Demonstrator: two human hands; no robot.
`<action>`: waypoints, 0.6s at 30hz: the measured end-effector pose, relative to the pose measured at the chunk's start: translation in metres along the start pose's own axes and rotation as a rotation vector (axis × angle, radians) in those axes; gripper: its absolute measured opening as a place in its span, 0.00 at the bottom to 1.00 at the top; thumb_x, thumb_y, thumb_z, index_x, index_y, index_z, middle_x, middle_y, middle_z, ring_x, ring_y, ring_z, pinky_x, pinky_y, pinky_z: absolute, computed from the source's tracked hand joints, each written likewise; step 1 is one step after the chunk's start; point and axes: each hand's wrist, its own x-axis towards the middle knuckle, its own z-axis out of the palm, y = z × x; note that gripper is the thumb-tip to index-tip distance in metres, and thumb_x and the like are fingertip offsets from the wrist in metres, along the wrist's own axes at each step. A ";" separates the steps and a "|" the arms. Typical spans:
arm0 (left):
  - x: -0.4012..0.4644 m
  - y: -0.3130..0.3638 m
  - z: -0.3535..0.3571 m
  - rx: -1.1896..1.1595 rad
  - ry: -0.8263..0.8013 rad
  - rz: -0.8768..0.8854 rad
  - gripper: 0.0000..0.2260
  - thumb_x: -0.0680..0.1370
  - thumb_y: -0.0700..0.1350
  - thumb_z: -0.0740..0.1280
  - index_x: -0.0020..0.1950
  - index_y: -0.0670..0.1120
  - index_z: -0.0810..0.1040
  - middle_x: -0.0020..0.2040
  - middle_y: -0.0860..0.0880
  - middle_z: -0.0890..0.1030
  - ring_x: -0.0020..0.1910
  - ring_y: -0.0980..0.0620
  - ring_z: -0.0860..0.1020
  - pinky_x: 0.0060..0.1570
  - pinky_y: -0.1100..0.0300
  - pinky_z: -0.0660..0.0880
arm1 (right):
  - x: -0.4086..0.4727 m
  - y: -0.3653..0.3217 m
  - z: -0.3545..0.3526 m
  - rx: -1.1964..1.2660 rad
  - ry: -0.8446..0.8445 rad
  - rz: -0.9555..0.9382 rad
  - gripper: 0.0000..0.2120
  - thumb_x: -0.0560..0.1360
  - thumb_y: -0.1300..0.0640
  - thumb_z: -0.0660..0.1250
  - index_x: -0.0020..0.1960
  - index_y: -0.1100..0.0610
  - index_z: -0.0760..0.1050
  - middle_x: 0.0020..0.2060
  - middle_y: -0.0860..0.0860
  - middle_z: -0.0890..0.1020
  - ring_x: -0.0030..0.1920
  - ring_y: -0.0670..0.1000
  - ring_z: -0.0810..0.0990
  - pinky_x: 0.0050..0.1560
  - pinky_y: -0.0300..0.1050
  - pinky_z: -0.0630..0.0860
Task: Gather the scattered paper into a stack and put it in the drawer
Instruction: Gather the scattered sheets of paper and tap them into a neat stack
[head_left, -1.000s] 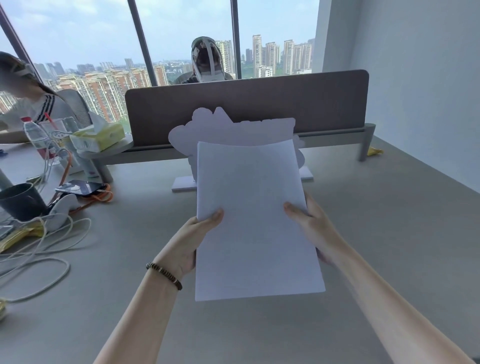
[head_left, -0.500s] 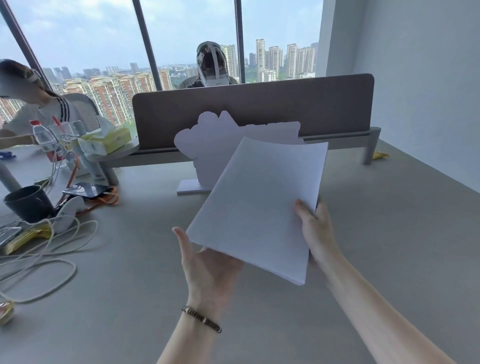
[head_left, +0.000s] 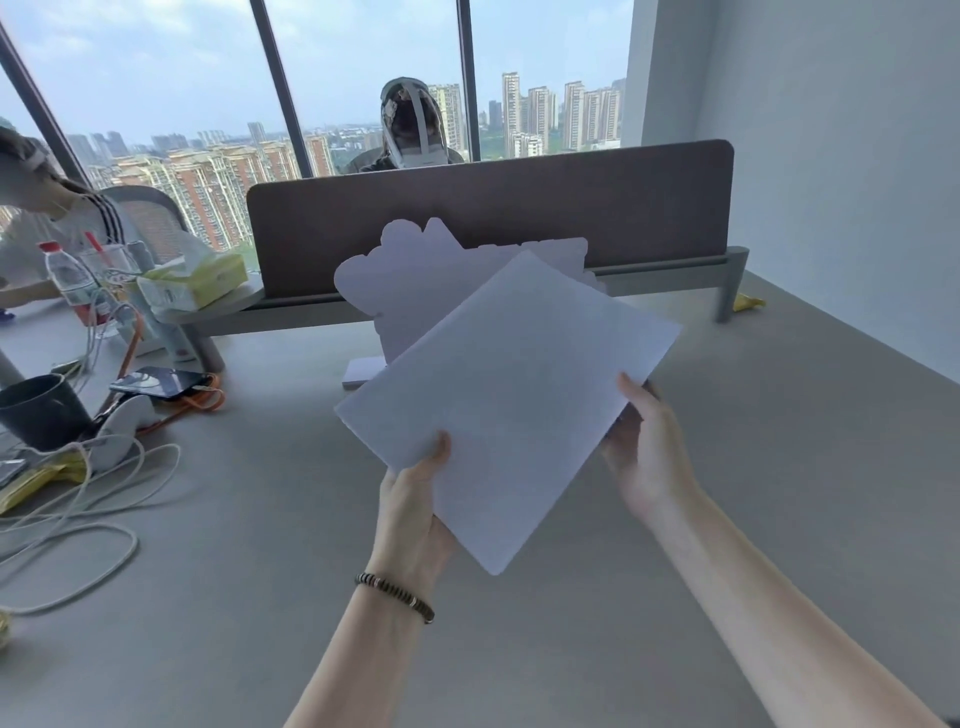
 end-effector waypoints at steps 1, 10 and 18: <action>0.000 0.005 -0.005 0.056 0.022 0.017 0.16 0.78 0.37 0.69 0.65 0.41 0.79 0.62 0.41 0.83 0.58 0.40 0.82 0.57 0.41 0.78 | 0.005 -0.009 -0.005 0.021 -0.009 0.009 0.18 0.80 0.55 0.63 0.69 0.58 0.74 0.55 0.53 0.83 0.55 0.54 0.81 0.51 0.47 0.77; 0.007 0.035 -0.033 0.419 0.057 0.217 0.05 0.77 0.34 0.69 0.48 0.41 0.84 0.46 0.45 0.87 0.45 0.45 0.85 0.48 0.49 0.81 | 0.013 -0.045 -0.030 -0.619 -0.339 -0.004 0.06 0.79 0.54 0.68 0.54 0.47 0.81 0.48 0.45 0.88 0.50 0.47 0.86 0.56 0.49 0.79; 0.014 0.043 -0.043 0.555 0.035 0.331 0.07 0.77 0.36 0.71 0.45 0.45 0.86 0.47 0.46 0.87 0.46 0.46 0.85 0.49 0.50 0.81 | 0.005 -0.005 -0.017 -0.580 -0.178 -0.333 0.12 0.84 0.60 0.58 0.64 0.53 0.75 0.49 0.40 0.86 0.50 0.39 0.84 0.50 0.37 0.78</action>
